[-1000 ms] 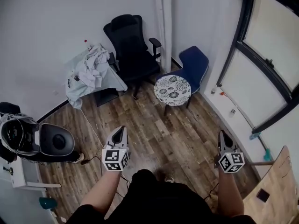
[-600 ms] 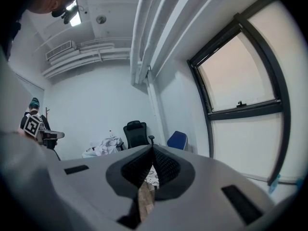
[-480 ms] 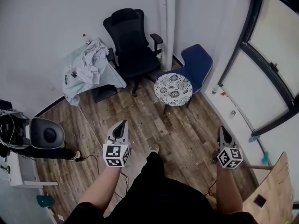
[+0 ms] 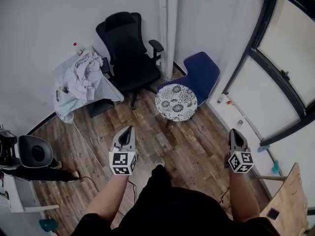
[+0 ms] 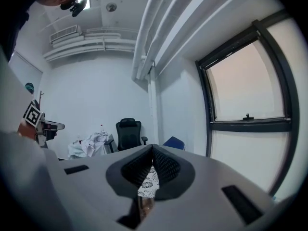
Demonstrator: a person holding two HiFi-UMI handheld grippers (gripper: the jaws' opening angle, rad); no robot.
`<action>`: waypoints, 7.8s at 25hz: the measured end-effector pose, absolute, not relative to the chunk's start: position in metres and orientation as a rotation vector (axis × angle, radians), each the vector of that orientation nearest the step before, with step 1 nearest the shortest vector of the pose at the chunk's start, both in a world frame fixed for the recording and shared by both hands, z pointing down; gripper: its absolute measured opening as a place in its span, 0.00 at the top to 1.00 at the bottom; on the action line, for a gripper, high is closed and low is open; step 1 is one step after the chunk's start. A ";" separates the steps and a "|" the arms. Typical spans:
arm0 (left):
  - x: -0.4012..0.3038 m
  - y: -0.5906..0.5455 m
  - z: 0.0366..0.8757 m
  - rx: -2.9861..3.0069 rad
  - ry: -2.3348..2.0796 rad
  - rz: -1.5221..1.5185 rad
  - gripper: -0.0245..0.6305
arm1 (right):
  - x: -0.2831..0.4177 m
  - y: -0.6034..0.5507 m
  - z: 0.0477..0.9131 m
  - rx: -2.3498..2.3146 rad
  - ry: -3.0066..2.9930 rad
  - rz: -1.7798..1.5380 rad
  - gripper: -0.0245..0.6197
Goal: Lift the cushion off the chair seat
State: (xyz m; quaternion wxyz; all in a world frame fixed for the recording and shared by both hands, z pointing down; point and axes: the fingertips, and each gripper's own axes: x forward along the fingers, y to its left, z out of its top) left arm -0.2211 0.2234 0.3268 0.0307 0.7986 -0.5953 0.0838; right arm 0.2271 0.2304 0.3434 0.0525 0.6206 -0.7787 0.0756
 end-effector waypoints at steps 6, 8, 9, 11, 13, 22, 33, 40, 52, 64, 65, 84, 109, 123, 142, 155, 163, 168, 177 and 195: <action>-0.230 0.140 0.330 2.455 -1.850 0.245 0.96 | 0.224 0.155 0.337 2.000 -2.330 0.221 0.95; -0.228 0.113 0.328 2.477 -1.835 0.242 0.96 | 0.222 0.130 0.334 2.035 -2.323 0.231 0.95; -0.227 0.100 0.326 2.487 -1.824 0.243 0.96 | 0.218 0.120 0.332 2.034 -2.324 0.233 0.95; -0.227 0.077 0.324 2.507 -1.794 0.245 0.96 | 0.207 0.102 0.328 2.005 -2.335 0.230 0.95; -0.225 0.056 0.322 2.534 -1.762 0.248 0.96 | 0.198 0.085 0.327 1.970 -2.342 0.234 0.95; -0.237 -0.036 0.325 2.614 -1.686 0.238 0.96 | 0.173 0.016 0.335 1.946 -2.301 0.265 0.95; -0.201 -0.117 0.361 2.638 -1.544 0.232 0.96 | 0.174 -0.039 0.350 1.992 -2.239 0.307 0.95; -0.171 -0.150 0.378 2.642 -1.506 0.275 0.96 | 0.182 -0.074 0.393 1.971 -2.225 0.365 0.95; -0.154 -0.213 0.433 2.590 -1.534 0.373 0.96 | 0.209 -0.137 0.490 1.953 -2.191 0.538 0.95; -0.116 -0.249 0.510 2.568 -1.495 0.447 0.96 | 0.221 -0.158 0.586 1.900 -2.172 0.696 0.95; -0.112 -0.251 0.514 2.569 -1.489 0.450 0.96 | 0.221 -0.159 0.593 1.899 -2.168 0.708 0.95; -0.079 -0.269 0.599 2.583 -1.451 0.517 0.96 | 0.223 -0.168 0.713 1.828 -2.121 0.855 0.95; -0.027 -0.263 0.724 2.586 -1.287 0.580 0.96 | 0.201 -0.160 0.840 1.656 -2.155 1.059 0.59; -0.018 -0.272 0.741 2.571 -1.263 0.603 0.96 | 0.192 -0.156 0.896 1.597 -2.135 1.263 0.46; -0.030 -0.267 0.729 2.568 -1.281 0.577 0.96 | 0.168 -0.168 0.861 1.571 -2.208 1.191 0.89; -0.053 -0.266 0.679 2.597 -1.278 0.599 0.96 | 0.152 -0.176 0.796 1.609 -2.227 1.216 0.89; -0.052 -0.266 0.654 2.593 -1.297 0.576 0.96 | 0.150 -0.195 0.760 1.578 -2.272 1.145 0.89; -0.069 -0.266 0.631 2.552 -1.354 0.533 0.96 | 0.145 -0.201 0.735 1.579 -2.274 1.121 0.89; -0.088 -0.267 0.583 2.548 -1.453 0.482 0.96 | 0.141 -0.211 0.687 1.598 -2.318 1.080 0.89; -0.146 -0.257 0.492 2.540 -1.620 0.405 0.96 | 0.126 -0.220 0.598 1.606 -2.382 0.966 0.90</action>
